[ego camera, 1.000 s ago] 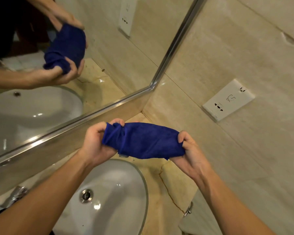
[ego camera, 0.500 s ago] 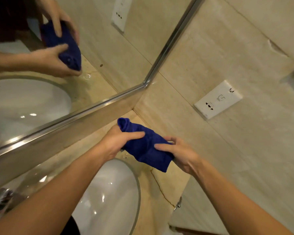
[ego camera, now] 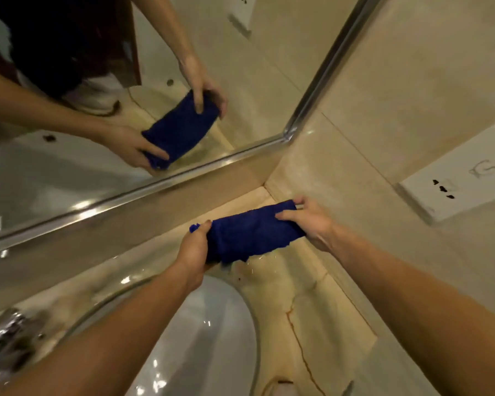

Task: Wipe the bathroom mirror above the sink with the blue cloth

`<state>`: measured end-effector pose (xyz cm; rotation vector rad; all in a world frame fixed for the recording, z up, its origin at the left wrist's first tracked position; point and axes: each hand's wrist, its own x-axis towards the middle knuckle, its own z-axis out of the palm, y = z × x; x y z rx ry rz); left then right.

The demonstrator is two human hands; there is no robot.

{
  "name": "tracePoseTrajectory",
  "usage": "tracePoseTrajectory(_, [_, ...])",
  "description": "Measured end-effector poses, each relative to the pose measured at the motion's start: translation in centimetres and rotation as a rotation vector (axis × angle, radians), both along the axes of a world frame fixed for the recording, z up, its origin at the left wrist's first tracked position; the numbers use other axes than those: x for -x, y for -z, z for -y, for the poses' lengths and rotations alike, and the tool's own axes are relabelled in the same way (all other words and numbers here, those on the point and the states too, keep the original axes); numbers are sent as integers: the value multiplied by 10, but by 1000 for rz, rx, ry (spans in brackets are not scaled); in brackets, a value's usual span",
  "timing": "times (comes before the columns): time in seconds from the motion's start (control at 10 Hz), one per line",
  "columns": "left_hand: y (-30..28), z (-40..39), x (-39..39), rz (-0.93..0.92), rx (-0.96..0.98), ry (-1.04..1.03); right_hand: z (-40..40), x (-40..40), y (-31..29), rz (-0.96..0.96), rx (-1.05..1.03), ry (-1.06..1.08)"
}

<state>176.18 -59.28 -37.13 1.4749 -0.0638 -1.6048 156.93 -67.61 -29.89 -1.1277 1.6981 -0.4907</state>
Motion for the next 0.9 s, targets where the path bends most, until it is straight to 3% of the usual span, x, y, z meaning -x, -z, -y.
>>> tracePoseTrajectory(0.1, [31, 27, 9, 114, -1, -111, 33, -5, 40, 11, 50, -26])
tracePoseTrajectory(0.3, [74, 80, 39, 154, 49, -184, 104, 3, 102, -255, 310, -200])
tracePoseTrajectory(0.5, [88, 98, 54, 343, 49, 88, 113, 14, 136, -239, 312, -228])
tracePoseTrajectory(0.6, [79, 91, 51, 634, -8, 258, 101, 16, 147, -291, 328, -320])
tracePoseTrajectory(0.7, [65, 79, 54, 892, -84, 359, 84, 16, 146, -408, 496, -395])
tracePoseTrajectory(0.8, [51, 58, 79, 1148, 129, 413, 51, 29, 143, -338, 563, -321])
tracePoseTrajectory(0.9, [43, 31, 118, 1071, 396, 629, 1, 51, 146, -408, 558, -261])
